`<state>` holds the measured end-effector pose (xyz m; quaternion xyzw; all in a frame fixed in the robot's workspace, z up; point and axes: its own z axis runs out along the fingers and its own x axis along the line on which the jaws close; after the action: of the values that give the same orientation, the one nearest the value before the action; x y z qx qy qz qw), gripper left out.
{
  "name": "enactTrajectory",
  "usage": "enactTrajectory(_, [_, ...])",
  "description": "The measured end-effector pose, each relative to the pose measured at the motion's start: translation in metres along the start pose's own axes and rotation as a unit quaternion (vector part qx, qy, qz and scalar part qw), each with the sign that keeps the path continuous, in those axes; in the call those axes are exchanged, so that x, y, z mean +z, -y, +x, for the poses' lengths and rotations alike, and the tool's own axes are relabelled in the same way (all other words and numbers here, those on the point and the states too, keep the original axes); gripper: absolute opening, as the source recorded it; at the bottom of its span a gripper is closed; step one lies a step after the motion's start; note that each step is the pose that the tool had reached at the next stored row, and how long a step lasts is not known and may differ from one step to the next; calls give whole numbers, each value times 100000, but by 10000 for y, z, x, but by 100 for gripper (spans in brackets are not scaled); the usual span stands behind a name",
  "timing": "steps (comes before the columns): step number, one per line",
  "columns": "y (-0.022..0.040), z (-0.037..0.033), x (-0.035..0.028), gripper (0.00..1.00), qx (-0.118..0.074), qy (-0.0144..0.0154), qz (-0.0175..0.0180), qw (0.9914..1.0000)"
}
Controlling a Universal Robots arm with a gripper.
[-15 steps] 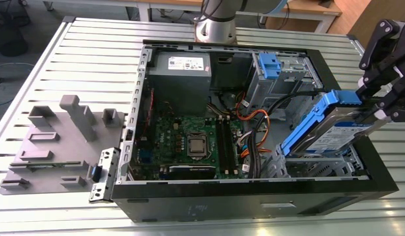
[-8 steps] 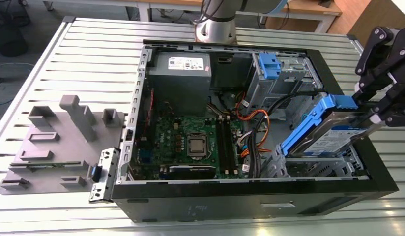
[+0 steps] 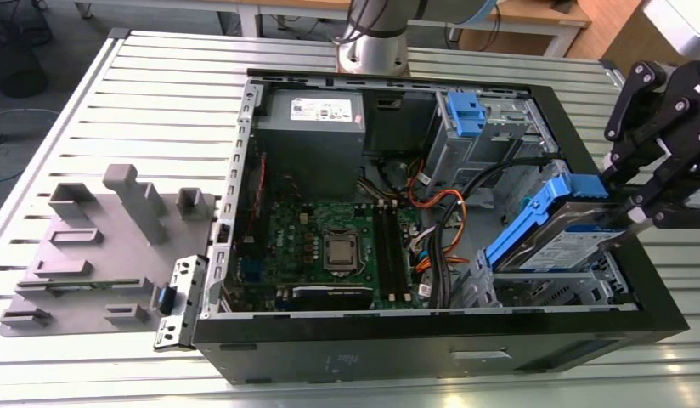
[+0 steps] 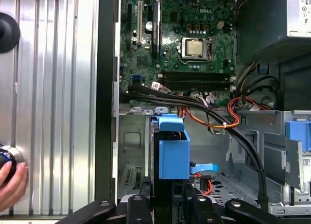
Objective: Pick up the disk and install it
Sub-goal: 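Insert the disk into the insertion slot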
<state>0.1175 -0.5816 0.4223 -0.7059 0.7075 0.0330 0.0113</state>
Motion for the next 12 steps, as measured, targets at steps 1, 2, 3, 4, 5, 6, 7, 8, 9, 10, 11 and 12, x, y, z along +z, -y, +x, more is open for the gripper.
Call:
enactTrajectory(1, [0, 1, 18, 35, 1, -3, -1, 100000])
enactTrajectory(2, [1, 2, 36, 35, 0, -4, -1, 100000])
enactTrajectory(3, [1, 3, 54, 35, 1, -4, -2, 100000])
enactTrajectory(4, [1, 5, 71, 35, 1, -6, 1, 100000])
enactTrajectory(5, [2, 6, 90, 35, 2, -2, -2, 100000])
enactTrajectory(6, [2, 7, 108, 35, 1, -3, -1, 100000])
enactTrajectory(7, [3, 9, 127, 35, 1, -1, -2, 100000])
enactTrajectory(8, [3, 11, 145, 35, 0, 4, -1, 100000])
enactTrajectory(9, [4, 12, 163, 35, 1, -2, -1, 100000])
enactTrajectory(10, [4, 14, 181, 35, 1, 0, -3, 100000])
enactTrajectory(11, [5, 16, 199, 35, 2, -4, -2, 100000])
enactTrajectory(12, [5, 17, 216, 35, 2, -18, 0, 100000])
